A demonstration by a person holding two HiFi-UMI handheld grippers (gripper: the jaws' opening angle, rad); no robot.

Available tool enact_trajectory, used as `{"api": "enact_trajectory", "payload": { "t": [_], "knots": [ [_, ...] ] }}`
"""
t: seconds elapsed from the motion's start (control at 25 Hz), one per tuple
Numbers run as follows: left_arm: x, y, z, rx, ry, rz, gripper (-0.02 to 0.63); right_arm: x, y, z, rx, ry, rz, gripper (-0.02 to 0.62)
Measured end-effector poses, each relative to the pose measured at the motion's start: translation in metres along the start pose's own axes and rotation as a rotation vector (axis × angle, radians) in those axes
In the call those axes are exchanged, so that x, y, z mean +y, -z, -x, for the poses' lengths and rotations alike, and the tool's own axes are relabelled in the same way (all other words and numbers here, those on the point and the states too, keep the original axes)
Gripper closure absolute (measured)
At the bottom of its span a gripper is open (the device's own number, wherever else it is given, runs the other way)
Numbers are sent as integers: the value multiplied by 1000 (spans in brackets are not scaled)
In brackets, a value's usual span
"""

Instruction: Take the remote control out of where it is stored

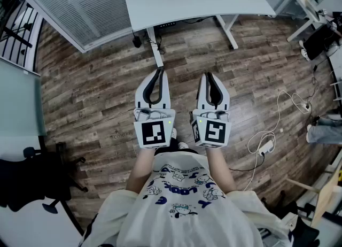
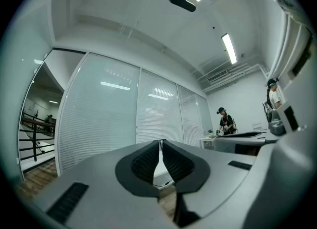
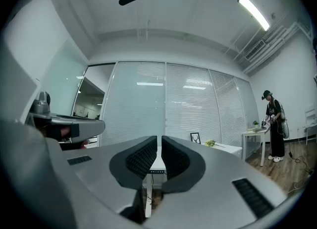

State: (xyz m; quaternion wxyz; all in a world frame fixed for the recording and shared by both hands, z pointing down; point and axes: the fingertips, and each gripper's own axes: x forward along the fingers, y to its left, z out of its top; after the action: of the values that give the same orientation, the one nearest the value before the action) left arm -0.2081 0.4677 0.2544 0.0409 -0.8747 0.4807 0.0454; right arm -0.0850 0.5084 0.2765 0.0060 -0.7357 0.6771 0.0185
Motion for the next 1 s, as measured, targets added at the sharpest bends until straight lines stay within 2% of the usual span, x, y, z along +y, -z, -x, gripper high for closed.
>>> {"api": "enact_trajectory", "payload": {
  "t": [1.0],
  "knots": [
    [24,17,-45,0,16,2,571,6,16,-51,1,-3,-7,546]
  ]
}}
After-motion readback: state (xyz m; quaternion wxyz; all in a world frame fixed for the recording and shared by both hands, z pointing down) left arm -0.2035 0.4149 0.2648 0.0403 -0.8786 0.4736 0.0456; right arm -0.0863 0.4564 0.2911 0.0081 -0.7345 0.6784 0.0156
